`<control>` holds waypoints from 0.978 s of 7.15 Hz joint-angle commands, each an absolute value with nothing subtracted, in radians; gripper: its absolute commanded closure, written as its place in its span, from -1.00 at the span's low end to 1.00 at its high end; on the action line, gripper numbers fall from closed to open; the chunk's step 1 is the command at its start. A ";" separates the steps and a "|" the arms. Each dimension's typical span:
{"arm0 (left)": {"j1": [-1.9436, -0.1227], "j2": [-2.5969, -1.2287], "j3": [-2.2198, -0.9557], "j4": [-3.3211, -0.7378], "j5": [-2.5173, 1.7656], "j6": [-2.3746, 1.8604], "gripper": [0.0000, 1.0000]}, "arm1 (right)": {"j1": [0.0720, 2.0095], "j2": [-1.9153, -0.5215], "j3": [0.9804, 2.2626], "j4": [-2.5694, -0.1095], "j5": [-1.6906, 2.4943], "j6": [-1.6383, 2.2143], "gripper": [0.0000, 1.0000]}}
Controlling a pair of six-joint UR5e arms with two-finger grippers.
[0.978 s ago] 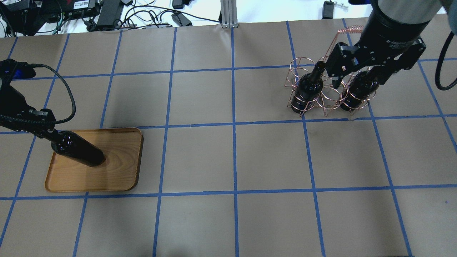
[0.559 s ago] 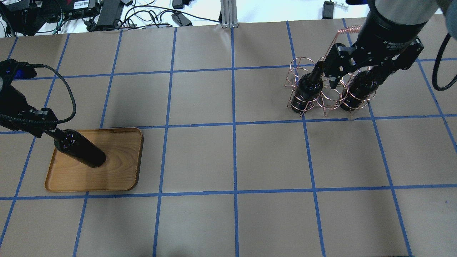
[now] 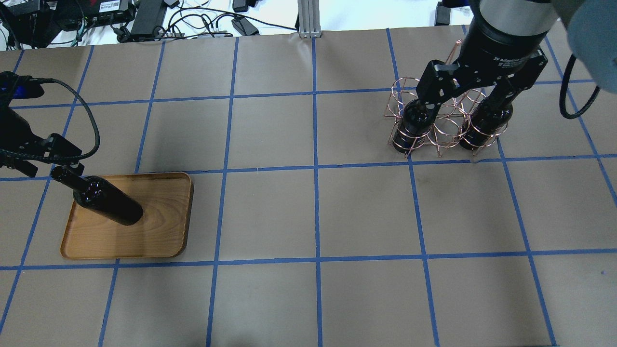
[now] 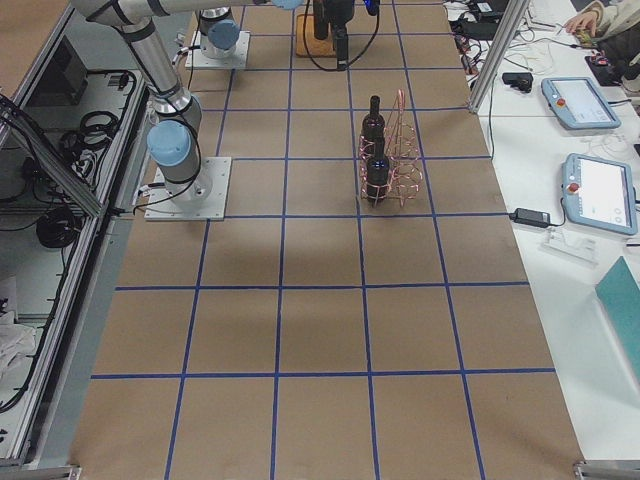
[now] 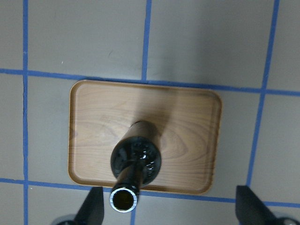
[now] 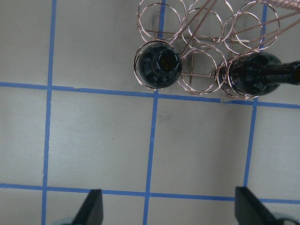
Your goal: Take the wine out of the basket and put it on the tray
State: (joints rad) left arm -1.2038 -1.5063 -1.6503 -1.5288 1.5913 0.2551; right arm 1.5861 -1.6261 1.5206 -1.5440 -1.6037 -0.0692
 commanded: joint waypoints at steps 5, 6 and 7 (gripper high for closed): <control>-1.681 -1.603 -1.440 -1.609 1.575 -0.235 -1.00 | 1.582 -1.632 1.528 -1.546 -1.603 -0.069 -1.00; -1.686 -1.600 -1.442 -1.612 1.572 -0.235 -1.00 | 1.582 -1.634 1.529 -1.545 -1.603 -0.069 -1.00; -1.686 -1.598 -1.446 -1.612 1.572 -0.235 -1.00 | 1.582 -1.634 1.529 -1.546 -1.601 -0.069 -1.00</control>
